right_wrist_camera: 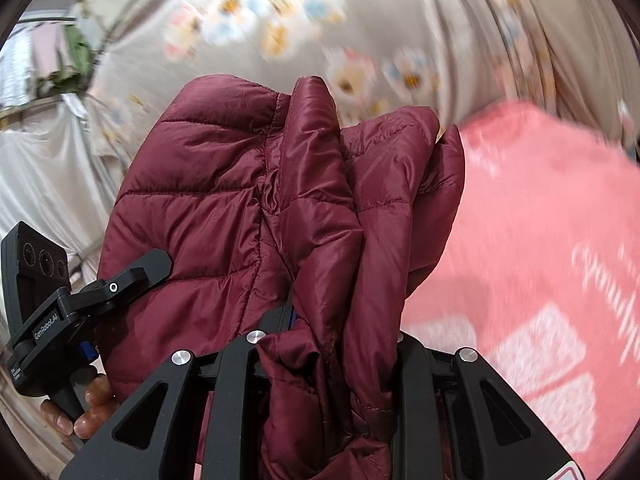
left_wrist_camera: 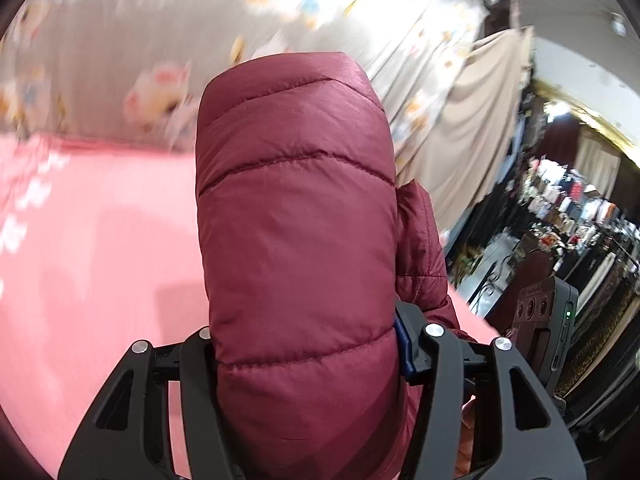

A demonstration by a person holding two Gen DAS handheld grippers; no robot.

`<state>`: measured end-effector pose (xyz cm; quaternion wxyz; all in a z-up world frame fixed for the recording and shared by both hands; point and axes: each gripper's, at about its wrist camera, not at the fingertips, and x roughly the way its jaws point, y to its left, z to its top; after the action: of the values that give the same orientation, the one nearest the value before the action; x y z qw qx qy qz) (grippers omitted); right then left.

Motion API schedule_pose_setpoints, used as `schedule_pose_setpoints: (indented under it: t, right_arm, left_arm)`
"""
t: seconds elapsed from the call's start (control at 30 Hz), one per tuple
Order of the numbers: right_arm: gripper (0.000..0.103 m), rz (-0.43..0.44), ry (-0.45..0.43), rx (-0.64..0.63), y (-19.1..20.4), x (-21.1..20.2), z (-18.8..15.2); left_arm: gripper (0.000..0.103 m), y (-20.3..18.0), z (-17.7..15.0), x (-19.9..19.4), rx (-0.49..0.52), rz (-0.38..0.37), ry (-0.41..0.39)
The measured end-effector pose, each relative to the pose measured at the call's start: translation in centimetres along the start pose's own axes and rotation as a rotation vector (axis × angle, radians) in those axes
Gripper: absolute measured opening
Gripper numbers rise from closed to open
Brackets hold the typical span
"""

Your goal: Fold large clothes

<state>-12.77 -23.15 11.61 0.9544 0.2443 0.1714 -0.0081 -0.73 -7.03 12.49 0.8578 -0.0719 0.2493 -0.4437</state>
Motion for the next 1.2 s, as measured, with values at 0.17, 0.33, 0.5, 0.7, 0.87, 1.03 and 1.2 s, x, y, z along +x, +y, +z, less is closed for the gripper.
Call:
schedule_pose_setpoints:
  t: [0.17,0.33,0.5,0.7,0.87,1.03,1.2]
  right_arm:
    - [0.023,0.052,-0.116,-0.097,4.3,-1.8,2.6]
    - [0.023,0.140,-0.214,-0.191,8.5,-2.1,4.5]
    - [0.023,0.211,-0.279,-0.271,12.6,-0.3,5.8]
    - [0.023,0.272,-0.300,-0.327,15.6,3.9,7.2]
    - [0.023,0.293,-0.252,-0.322,16.8,8.9,6.7]
    - [0.023,0.276,-0.186,-0.299,17.0,14.5,5.1]
    - [0.023,0.255,-0.082,-0.242,15.4,20.9,3.8]
  left_arm:
    - [0.053,-1.6,2.6,-4.0,0.084,-0.028,-0.138]
    - [0.054,-0.5,4.4,-9.2,0.150,-0.040,-0.286]
    - [0.055,1.0,5.8,-12.9,0.233,-0.006,-0.417]
    - [0.056,5.7,7.3,-15.4,0.222,-0.004,-0.483]
    - [0.057,11.7,8.2,-15.4,0.149,-0.020,-0.476]
    - [0.057,17.8,9.0,-13.3,0.086,0.013,-0.423]
    - [0.057,23.2,8.4,-9.6,0.017,0.039,-0.354]
